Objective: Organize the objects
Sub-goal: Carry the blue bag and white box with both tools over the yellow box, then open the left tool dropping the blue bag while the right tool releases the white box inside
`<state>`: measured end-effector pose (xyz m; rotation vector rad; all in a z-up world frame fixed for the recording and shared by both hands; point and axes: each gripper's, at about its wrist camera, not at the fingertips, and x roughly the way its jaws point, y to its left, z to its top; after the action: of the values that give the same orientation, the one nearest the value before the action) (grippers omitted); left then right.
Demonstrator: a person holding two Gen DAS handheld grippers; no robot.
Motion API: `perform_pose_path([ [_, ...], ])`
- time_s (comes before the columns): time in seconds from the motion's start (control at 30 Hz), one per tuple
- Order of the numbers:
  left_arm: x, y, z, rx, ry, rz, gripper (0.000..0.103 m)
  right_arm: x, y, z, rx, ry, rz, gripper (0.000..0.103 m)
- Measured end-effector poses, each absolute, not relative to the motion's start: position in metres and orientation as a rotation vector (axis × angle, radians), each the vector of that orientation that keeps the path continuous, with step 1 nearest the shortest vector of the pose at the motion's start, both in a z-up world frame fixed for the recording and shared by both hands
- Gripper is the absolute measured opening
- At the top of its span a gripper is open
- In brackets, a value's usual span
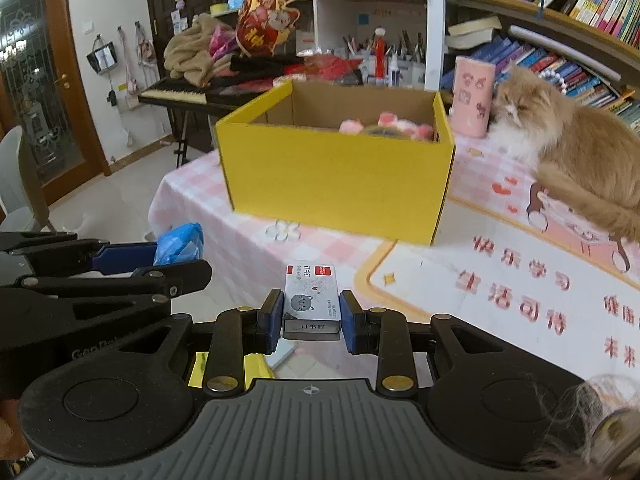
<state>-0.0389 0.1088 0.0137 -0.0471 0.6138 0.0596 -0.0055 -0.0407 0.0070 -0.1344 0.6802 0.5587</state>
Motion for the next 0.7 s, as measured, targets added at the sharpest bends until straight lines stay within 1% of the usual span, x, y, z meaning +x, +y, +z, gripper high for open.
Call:
perform_pose_path([
  [0.23,-0.001,0.119,0.044,-0.062,0.490,0.084,0.033,0.038,-0.044,0.042,-0.126,0.532,0.531,0.028],
  [0.4,0.036,0.123,0.059,-0.067,0.421,0.112,0.033,0.085,-0.040,0.061,-0.122,0.478,0.503,0.028],
  [0.53,0.071,0.122,0.057,-0.080,0.422,0.141,0.033,0.120,-0.033,0.067,-0.104,0.445,0.491,0.028],
  [0.7,0.110,0.119,0.049,-0.082,0.445,0.182,0.032,0.158,-0.017,0.058,-0.157,0.468,0.537,0.028],
])
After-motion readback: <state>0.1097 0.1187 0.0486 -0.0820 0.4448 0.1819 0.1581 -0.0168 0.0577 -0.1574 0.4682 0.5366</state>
